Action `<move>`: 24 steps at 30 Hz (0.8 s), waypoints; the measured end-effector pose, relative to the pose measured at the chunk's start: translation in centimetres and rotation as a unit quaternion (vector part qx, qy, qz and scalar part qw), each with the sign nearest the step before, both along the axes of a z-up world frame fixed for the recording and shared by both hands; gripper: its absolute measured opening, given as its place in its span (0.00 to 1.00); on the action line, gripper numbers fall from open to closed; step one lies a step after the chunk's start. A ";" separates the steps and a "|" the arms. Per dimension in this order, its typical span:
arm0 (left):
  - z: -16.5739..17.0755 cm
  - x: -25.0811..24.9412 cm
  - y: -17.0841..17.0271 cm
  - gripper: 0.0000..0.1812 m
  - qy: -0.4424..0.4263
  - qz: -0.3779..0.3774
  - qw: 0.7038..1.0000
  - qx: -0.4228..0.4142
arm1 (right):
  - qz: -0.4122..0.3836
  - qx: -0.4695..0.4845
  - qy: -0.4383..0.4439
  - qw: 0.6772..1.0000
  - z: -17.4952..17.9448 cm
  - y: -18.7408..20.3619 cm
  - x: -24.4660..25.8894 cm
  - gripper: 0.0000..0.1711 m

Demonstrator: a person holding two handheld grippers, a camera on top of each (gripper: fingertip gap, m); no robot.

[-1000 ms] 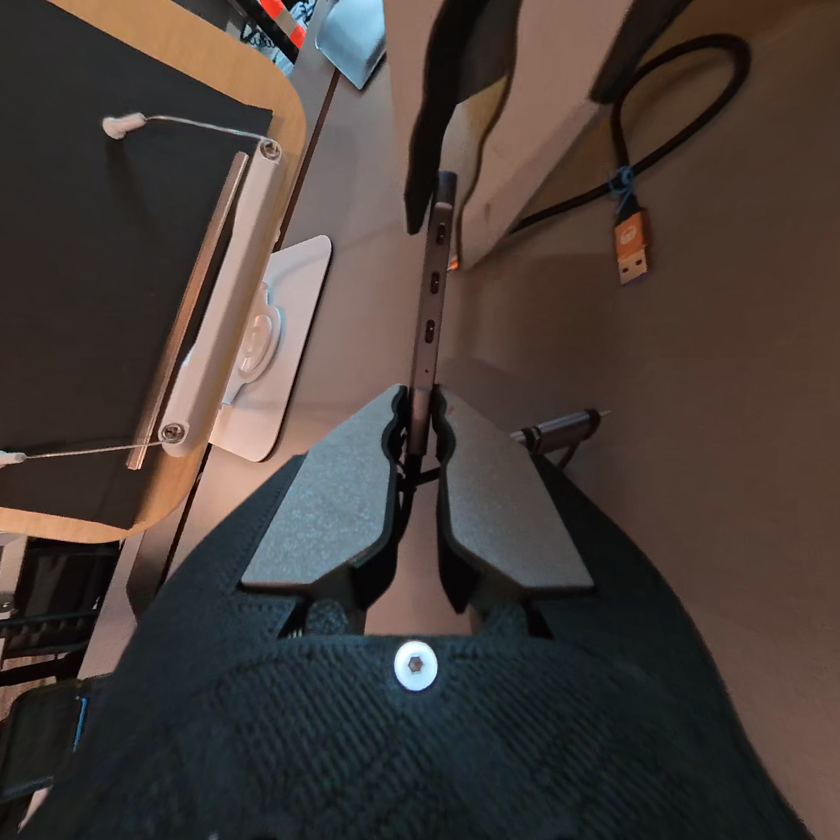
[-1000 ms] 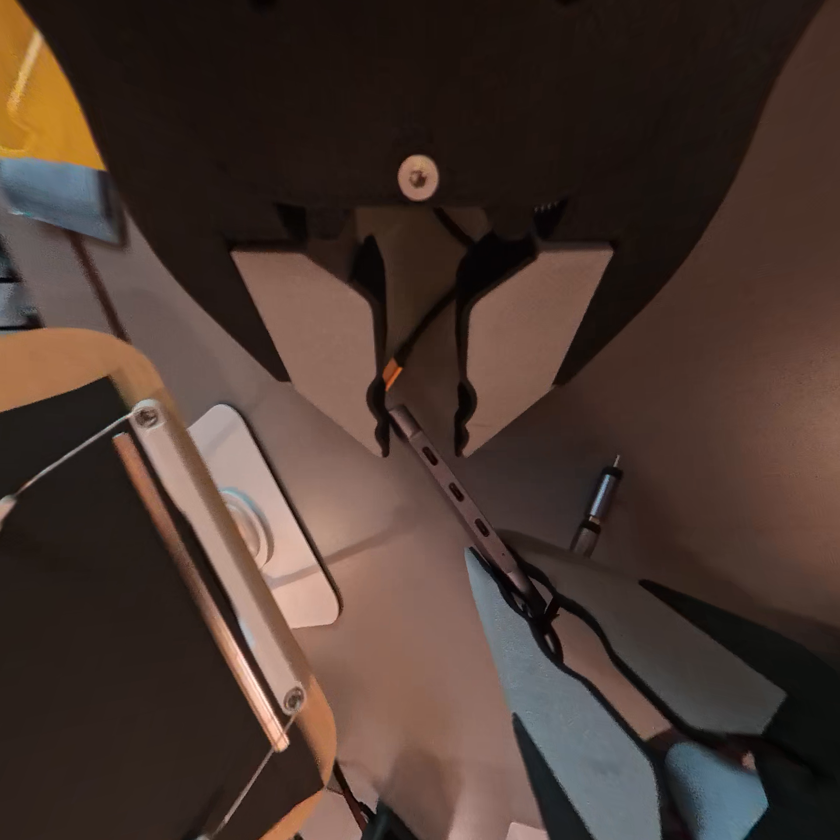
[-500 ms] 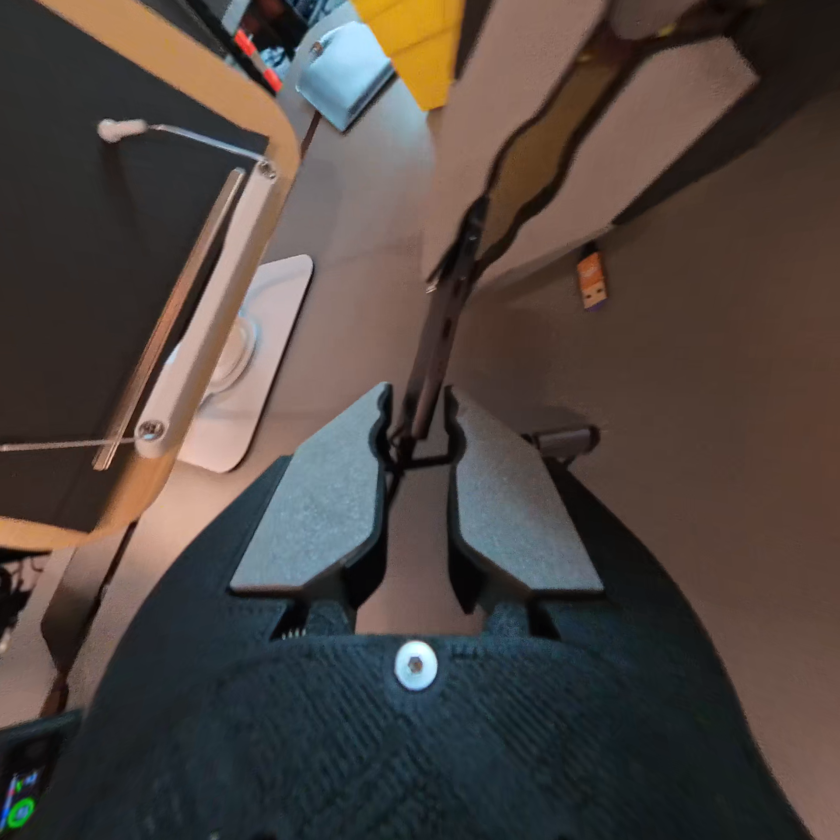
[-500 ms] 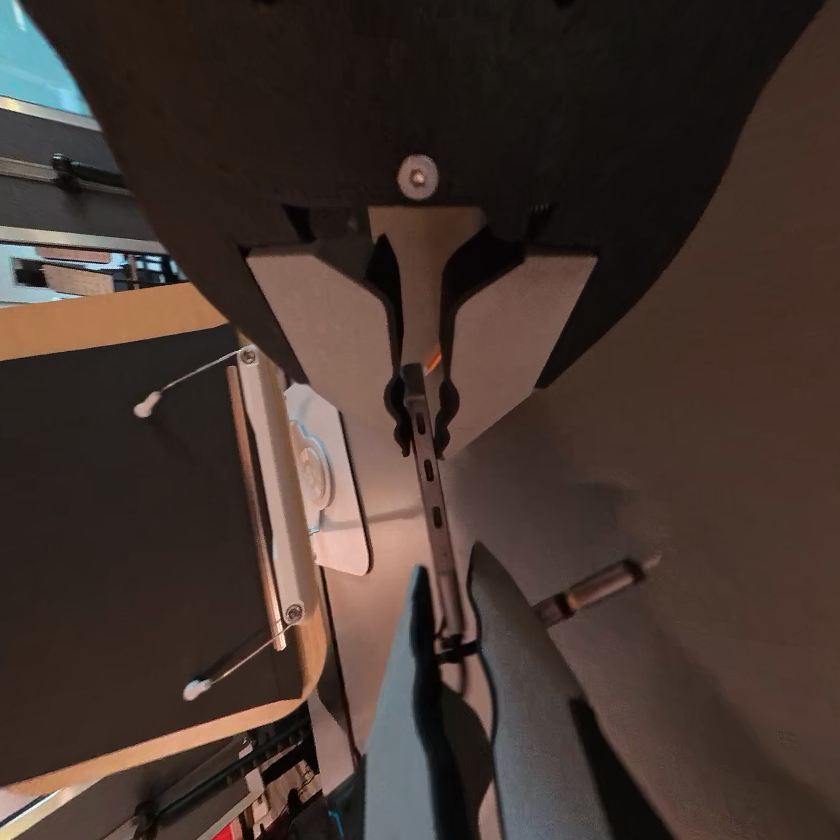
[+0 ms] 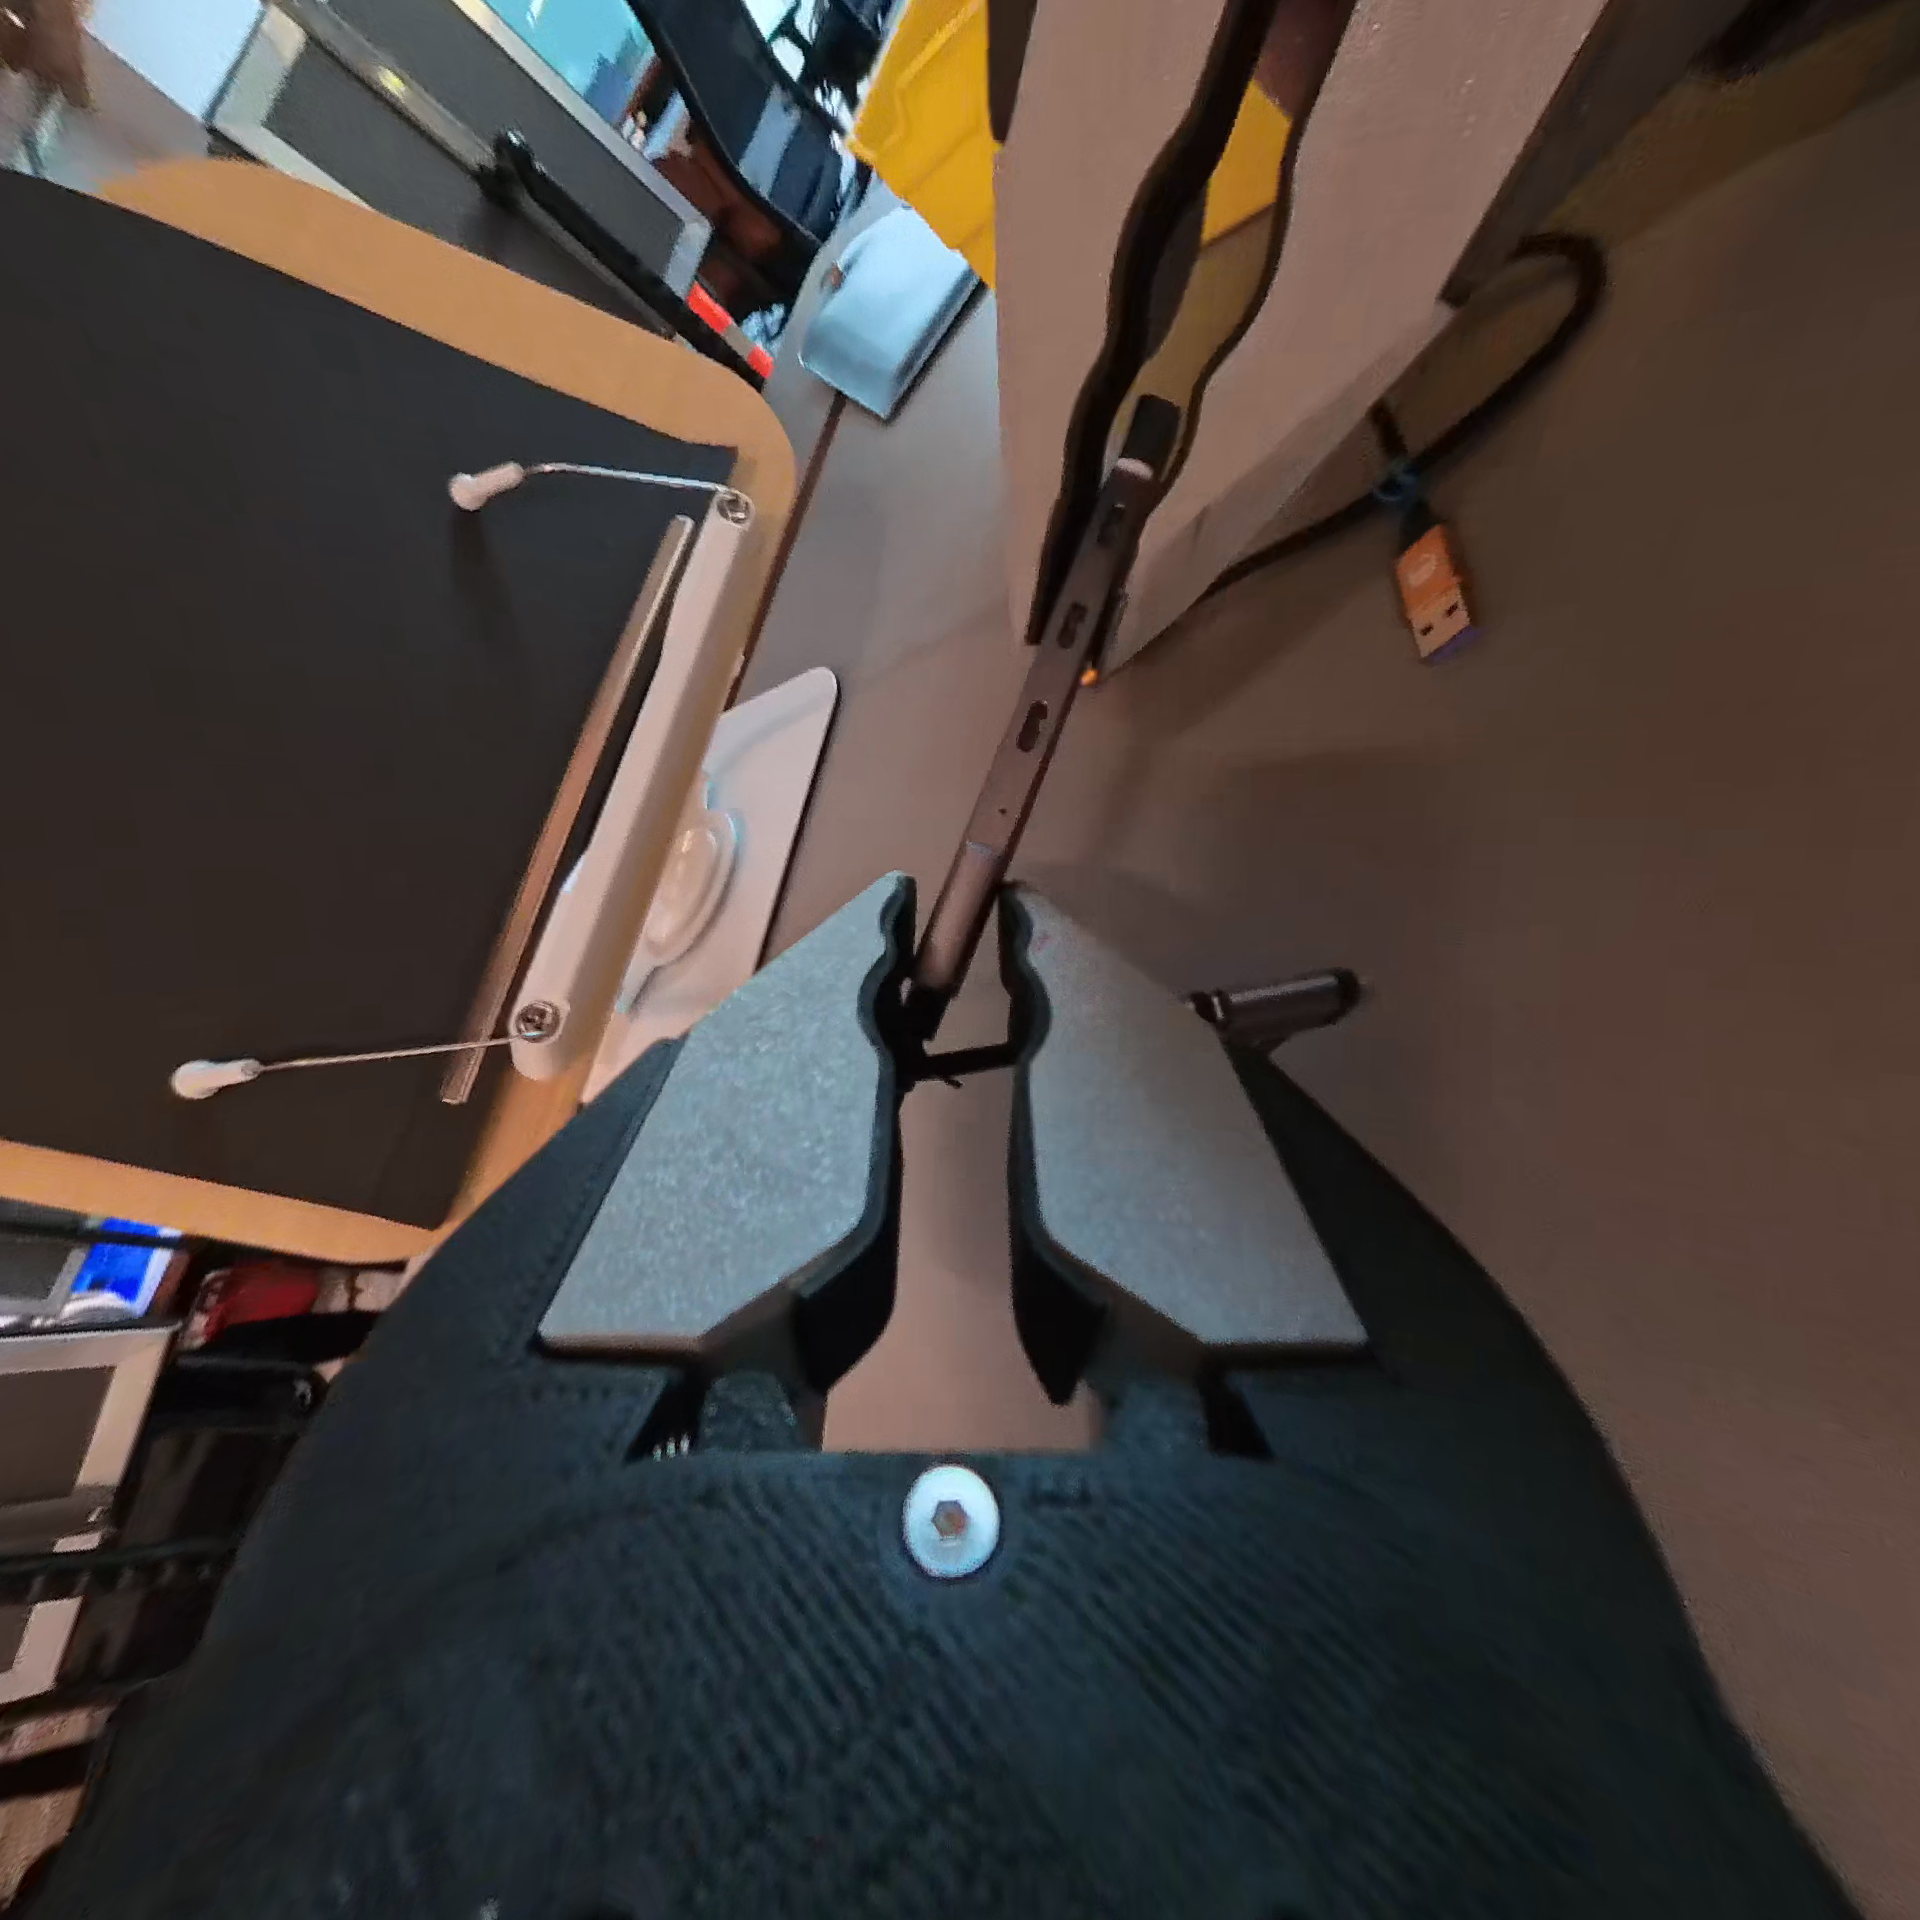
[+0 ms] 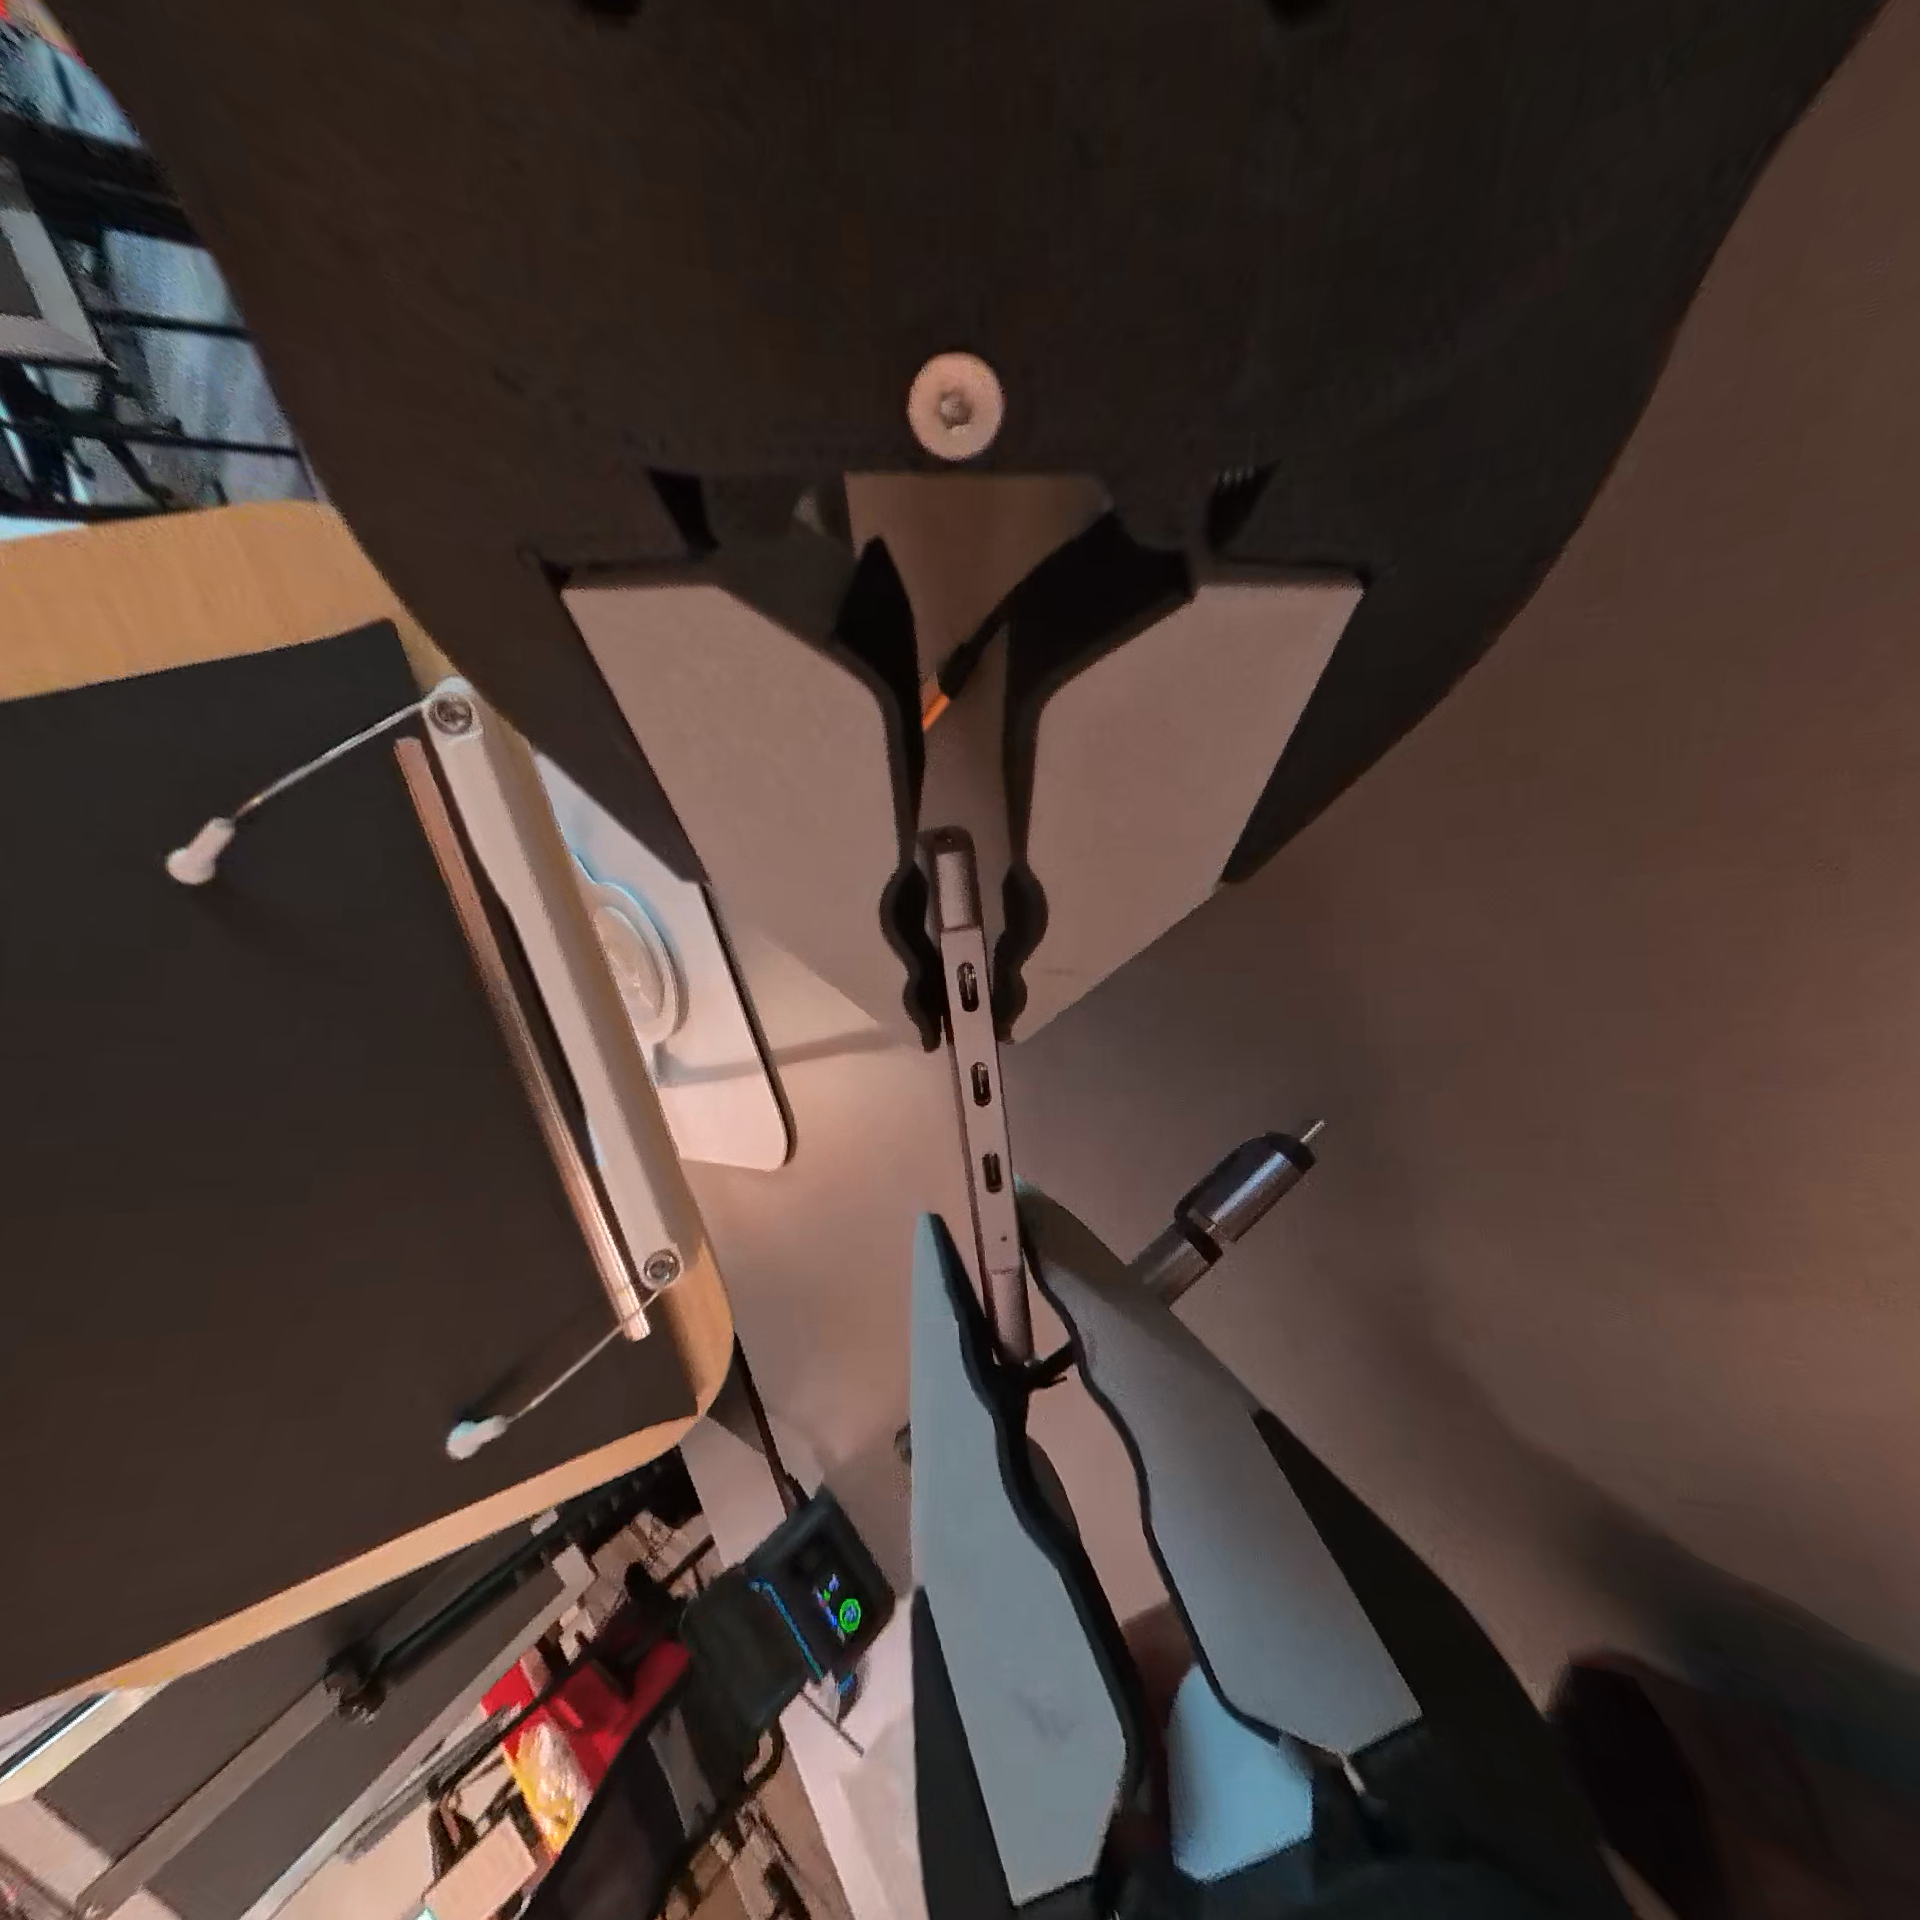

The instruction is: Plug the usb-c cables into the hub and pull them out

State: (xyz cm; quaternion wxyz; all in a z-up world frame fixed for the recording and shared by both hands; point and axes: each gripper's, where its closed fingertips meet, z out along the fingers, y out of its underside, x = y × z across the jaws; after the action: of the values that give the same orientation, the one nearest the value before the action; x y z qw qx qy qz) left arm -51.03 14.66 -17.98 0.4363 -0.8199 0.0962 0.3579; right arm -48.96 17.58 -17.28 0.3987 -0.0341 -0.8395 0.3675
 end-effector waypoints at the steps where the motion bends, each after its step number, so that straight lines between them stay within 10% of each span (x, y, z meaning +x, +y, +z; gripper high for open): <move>1: 0.3 0.0 -0.1 0.08 -0.004 -0.005 1.000 0.009 | 0.006 -0.006 -0.001 1.000 0.3 -0.1 0.2 0.03; 10: 1.9 -1.8 -2.6 0.35 -0.018 0.027 0.996 0.083 | 0.031 -0.018 -0.005 0.999 0.7 -0.8 1.2 0.03; 24: 1.8 1.2 -1.2 0.05 -0.027 -0.040 0.997 0.053 | 0.056 -0.039 0.010 0.998 1.8 -0.6 1.6 0.03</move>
State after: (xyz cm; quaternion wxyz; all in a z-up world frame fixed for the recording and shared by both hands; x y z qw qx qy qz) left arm -49.88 13.42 -16.14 0.4953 -0.8008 0.0983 0.3221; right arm -47.31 16.96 -15.45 0.3847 0.0007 -0.8209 0.4220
